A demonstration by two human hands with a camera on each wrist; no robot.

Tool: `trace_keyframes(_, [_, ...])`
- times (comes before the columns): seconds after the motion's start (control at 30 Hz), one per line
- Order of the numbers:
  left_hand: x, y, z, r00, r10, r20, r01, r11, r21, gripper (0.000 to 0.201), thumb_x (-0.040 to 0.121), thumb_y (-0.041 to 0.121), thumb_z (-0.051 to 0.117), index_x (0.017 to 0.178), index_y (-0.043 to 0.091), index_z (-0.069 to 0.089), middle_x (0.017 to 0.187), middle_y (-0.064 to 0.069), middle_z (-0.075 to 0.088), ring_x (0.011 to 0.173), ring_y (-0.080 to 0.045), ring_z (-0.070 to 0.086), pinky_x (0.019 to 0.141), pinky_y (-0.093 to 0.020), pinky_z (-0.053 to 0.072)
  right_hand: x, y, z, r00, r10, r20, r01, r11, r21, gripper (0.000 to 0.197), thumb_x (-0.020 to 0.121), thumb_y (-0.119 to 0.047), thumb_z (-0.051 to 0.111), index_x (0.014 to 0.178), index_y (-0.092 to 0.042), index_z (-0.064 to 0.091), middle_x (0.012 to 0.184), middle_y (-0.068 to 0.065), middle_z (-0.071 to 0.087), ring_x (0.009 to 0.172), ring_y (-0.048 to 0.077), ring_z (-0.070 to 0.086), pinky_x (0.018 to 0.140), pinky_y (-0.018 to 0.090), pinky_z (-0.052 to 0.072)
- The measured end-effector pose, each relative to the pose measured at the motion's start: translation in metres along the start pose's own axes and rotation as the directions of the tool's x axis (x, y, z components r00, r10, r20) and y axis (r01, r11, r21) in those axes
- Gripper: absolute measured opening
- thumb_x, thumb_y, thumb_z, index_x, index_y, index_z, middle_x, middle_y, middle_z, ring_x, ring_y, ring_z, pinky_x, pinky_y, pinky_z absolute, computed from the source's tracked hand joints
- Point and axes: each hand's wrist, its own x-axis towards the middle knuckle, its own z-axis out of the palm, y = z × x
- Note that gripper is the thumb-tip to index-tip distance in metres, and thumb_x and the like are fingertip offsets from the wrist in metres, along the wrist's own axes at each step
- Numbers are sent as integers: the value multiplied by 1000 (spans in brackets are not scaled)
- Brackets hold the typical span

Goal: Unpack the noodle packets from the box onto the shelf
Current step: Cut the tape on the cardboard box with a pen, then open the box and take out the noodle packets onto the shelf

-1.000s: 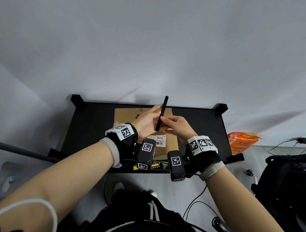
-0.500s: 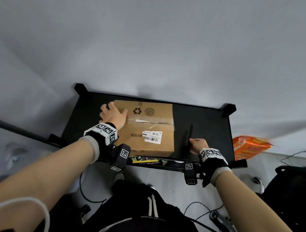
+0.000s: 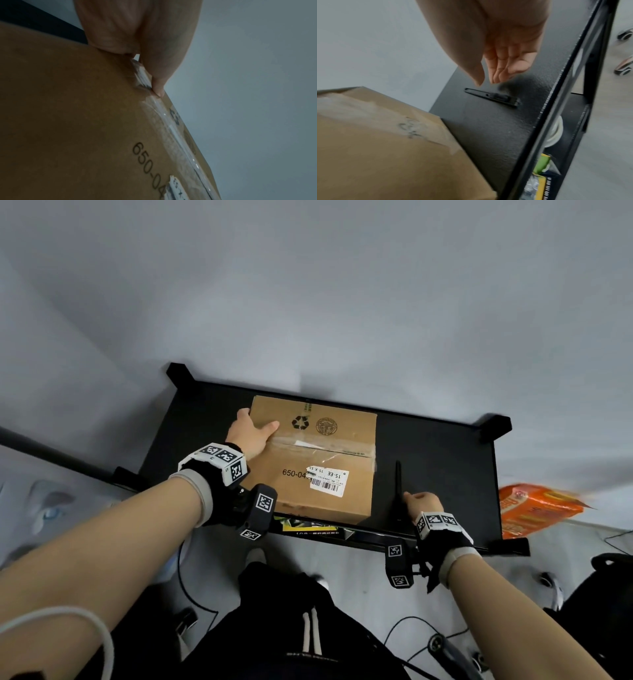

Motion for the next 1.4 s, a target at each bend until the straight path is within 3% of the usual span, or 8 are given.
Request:
trace_keyframes(0.17, [3, -4, -4, 999, 26, -19, -26, 999, 18, 62, 86, 33, 62, 137, 10, 35, 134, -15, 48, 118, -29, 52, 97, -39, 45, -31, -32, -11, 977, -205, 51, 178, 930, 322, 25, 94, -20, 49, 78, -9, 65, 67, 3, 56, 55, 14, 49, 41, 16, 41])
trace_keyframes(0.33, [-2, -7, -14, 990, -18, -140, 26, 998, 56, 50, 86, 33, 60, 127, 9, 45, 134, -17, 40, 116, -34, 51, 100, -41, 43, -66, -72, -18, 924, -338, 180, 252, 891, 378, 29, 96, -21, 46, 72, -12, 59, 65, 3, 57, 55, 13, 51, 44, 16, 45])
trace_keyframes(0.5, [-5, -11, -24, 994, -68, -89, 69, 998, 3, 46, 87, 33, 57, 123, 8, 47, 129, -17, 50, 110, -32, 56, 90, -31, 46, -75, -75, -15, 937, -318, 142, 256, 905, 339, 28, 95, -21, 47, 69, -12, 55, 64, 2, 55, 54, 13, 52, 48, 20, 45])
trace_keyframes(0.77, [-13, -16, -37, 997, -77, 15, 78, 957, -278, 46, 82, 41, 64, 111, 7, 53, 109, -11, 63, 99, -26, 61, 92, -44, 52, -98, -81, -16, 950, -248, 191, 123, 857, 500, 33, 92, -34, 52, 69, -11, 58, 69, 4, 56, 63, 17, 53, 60, 26, 45])
trace_keyframes(1.0, [-36, 12, -49, 962, 30, 272, 70, 934, -351, 29, 91, 32, 55, 104, 6, 54, 80, -8, 63, 48, -7, 60, 50, -21, 46, -117, -102, -17, 925, -303, 229, 262, 945, 194, 39, 91, -45, 48, 74, -14, 64, 78, 1, 57, 70, 14, 51, 62, 26, 46])
trace_keyframes(1.17, [-39, -3, -73, 843, 36, 537, 47, 989, -141, 7, 85, 15, 66, 91, 17, 63, 91, -2, 64, 84, -14, 59, 71, -27, 49, -123, -99, -33, 817, -448, 364, 469, 883, 33, 24, 86, -37, 61, 102, -21, 67, 88, -6, 63, 82, 11, 58, 70, 25, 51])
trace_keyframes(1.3, [-42, -11, -88, 699, 37, 714, -117, 991, 64, 49, 58, 44, 81, 100, 26, 64, 103, 0, 62, 92, -15, 54, 75, -26, 40, -133, -93, -43, 652, -510, 562, 626, 780, -19, 14, 82, -32, 68, 95, -34, 65, 98, -10, 67, 96, 12, 62, 86, 30, 50])
trace_keyframes(1.4, [-43, -16, -86, 598, -40, 800, -264, 933, 244, 81, 27, 62, 82, 100, 32, 62, 94, 3, 62, 81, -12, 53, 65, -20, 40, -139, -82, -39, 613, -423, 667, 650, 750, -122, 24, 79, -30, 71, 101, -32, 61, 95, -11, 65, 92, 10, 62, 89, 24, 47])
